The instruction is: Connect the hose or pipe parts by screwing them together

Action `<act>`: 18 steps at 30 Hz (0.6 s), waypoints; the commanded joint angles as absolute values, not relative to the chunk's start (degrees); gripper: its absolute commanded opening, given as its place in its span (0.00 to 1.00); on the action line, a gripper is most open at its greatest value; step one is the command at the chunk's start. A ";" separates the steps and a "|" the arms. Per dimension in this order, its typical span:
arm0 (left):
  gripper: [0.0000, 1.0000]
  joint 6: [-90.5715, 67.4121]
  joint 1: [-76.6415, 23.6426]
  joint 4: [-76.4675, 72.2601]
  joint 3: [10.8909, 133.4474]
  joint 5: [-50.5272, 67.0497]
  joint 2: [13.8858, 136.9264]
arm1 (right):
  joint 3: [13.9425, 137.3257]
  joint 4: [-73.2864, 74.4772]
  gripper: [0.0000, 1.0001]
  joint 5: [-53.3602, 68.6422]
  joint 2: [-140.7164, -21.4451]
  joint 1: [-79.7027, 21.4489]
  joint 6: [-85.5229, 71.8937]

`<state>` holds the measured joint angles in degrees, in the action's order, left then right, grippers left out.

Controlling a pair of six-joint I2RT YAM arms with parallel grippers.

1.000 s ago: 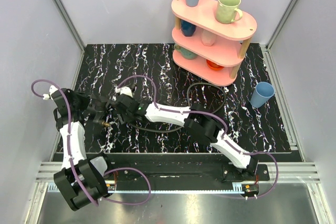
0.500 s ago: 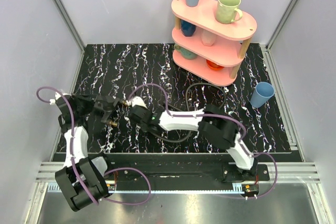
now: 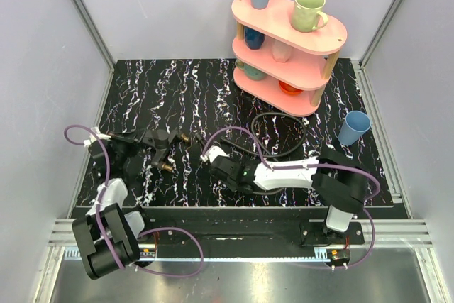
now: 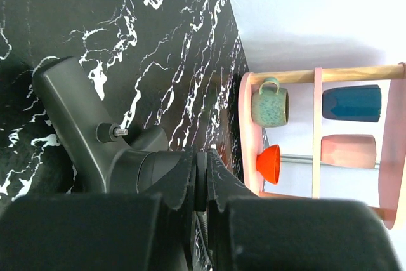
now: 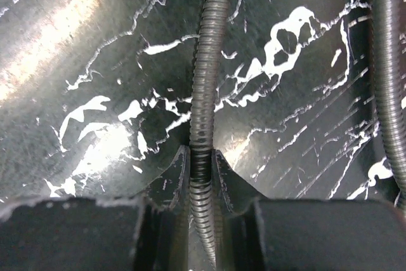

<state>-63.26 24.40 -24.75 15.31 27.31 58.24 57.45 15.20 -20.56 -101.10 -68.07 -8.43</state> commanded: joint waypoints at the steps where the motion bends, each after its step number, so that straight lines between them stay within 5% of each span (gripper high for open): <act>1: 0.00 -66.97 22.42 -33.38 13.36 29.18 59.94 | 53.54 18.28 0.18 -23.99 -97.04 -68.38 -12.55; 7: 0.00 -65.92 17.84 -26.84 14.68 29.10 61.88 | 53.52 18.63 0.30 -23.20 -91.24 -68.38 -16.25; 11: 0.26 -65.66 17.84 -22.25 16.60 27.86 59.86 | 58.96 16.19 0.58 -25.84 -90.79 -67.51 -16.61; 18: 0.86 -55.21 17.84 -1.45 26.88 21.90 53.80 | 71.43 9.23 0.63 -24.36 -101.84 -59.51 -14.07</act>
